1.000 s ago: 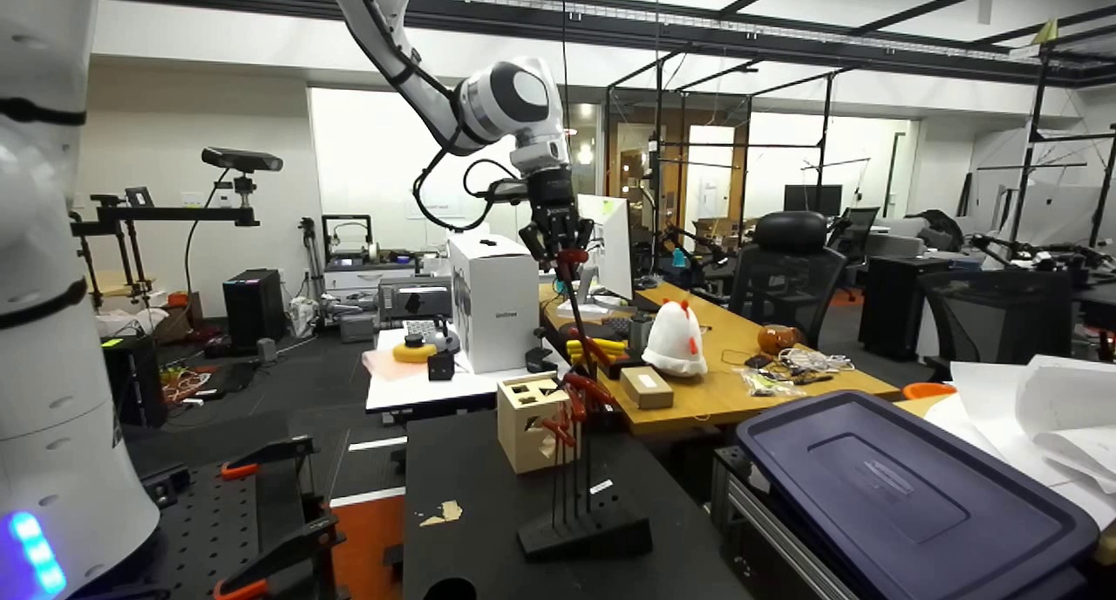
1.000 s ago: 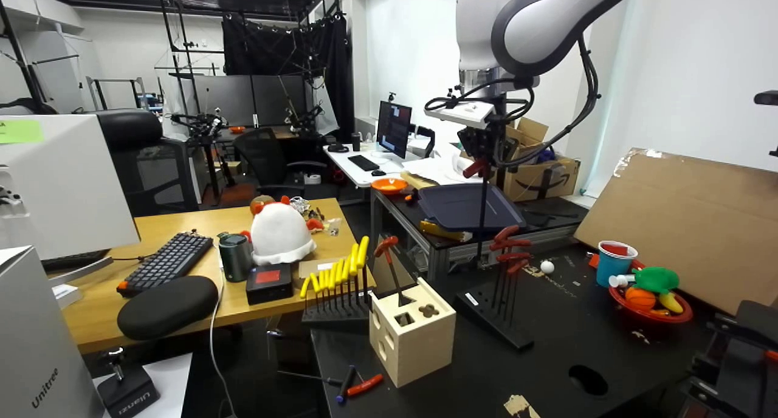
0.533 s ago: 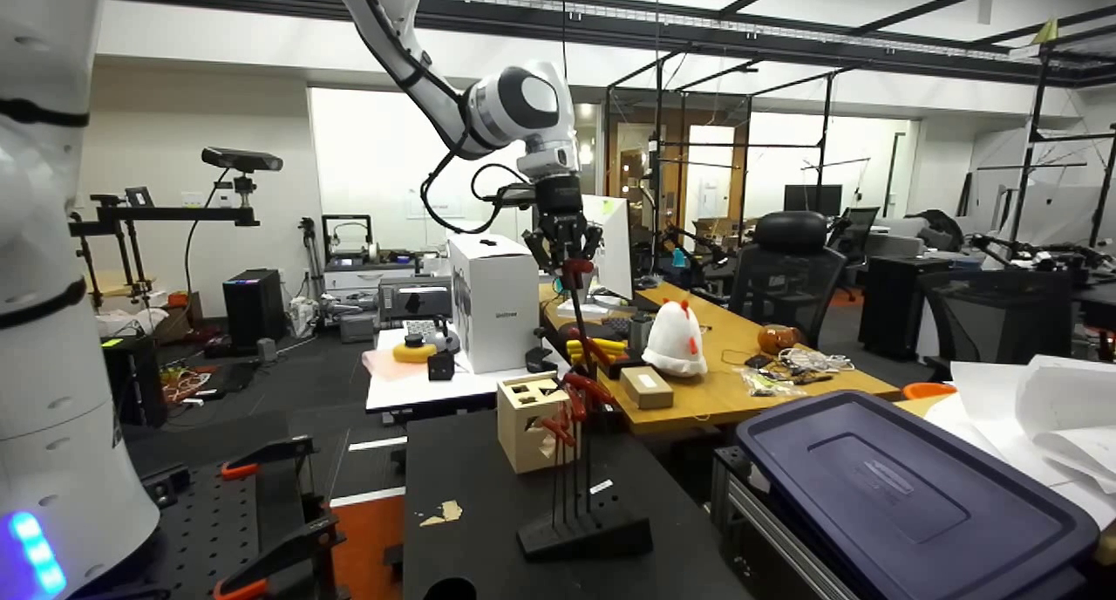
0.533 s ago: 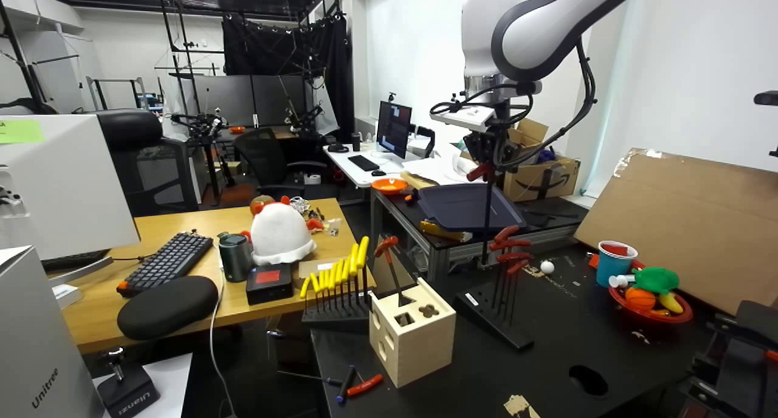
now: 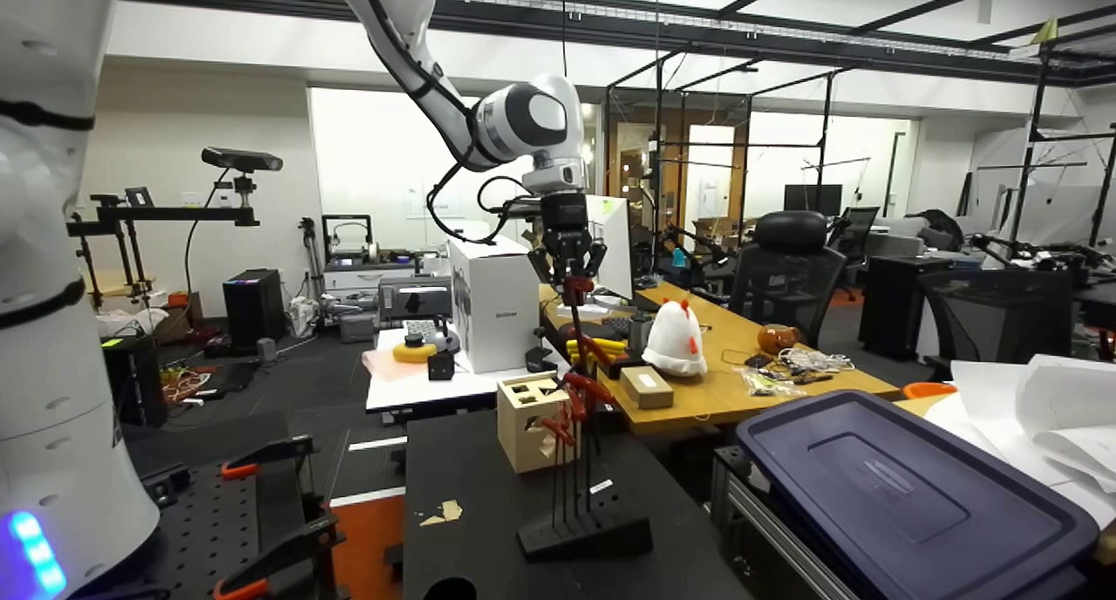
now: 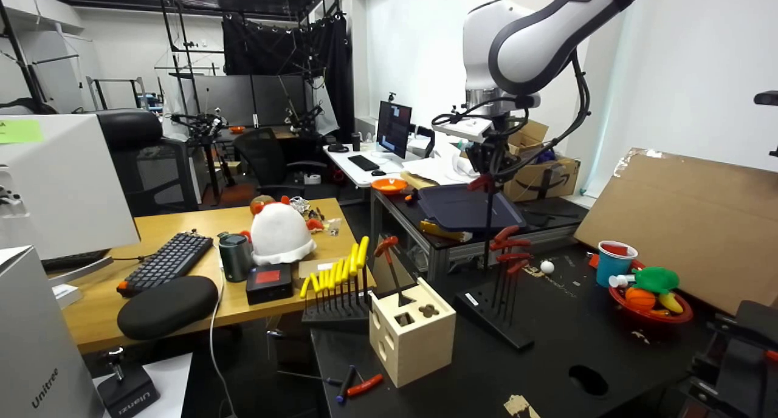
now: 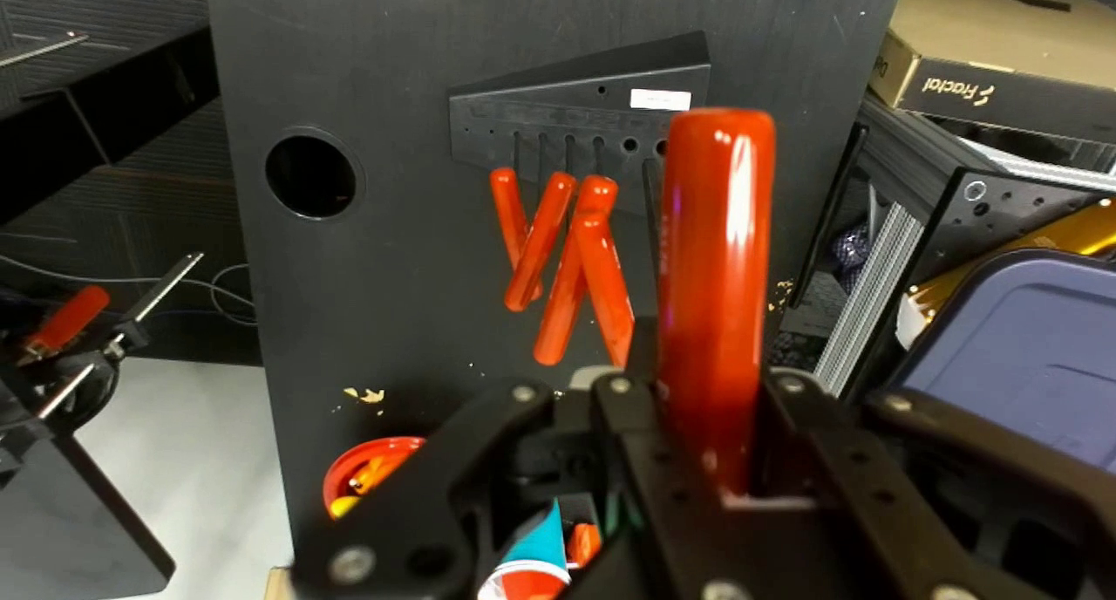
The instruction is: Pick up the orange object and put it on the holder.
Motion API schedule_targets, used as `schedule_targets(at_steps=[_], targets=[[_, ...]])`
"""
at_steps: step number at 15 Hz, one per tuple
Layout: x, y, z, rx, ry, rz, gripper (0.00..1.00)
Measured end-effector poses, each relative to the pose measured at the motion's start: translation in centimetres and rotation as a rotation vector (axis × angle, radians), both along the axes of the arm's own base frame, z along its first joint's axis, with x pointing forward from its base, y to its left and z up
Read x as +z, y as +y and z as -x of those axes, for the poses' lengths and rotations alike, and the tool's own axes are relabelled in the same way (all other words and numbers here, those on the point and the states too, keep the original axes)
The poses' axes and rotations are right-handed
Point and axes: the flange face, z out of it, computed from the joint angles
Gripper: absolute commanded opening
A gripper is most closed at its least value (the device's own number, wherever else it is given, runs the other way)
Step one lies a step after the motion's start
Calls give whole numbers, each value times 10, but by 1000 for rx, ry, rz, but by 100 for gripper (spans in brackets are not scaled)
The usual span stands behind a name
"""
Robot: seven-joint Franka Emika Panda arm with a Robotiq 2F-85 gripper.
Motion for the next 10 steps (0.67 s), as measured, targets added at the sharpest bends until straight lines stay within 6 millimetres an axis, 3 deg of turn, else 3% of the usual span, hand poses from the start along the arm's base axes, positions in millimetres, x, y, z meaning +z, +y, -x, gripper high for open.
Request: schedule_targets(at_steps=[10], targets=[[-27,-14,-6,-20,-15,-10,5]])
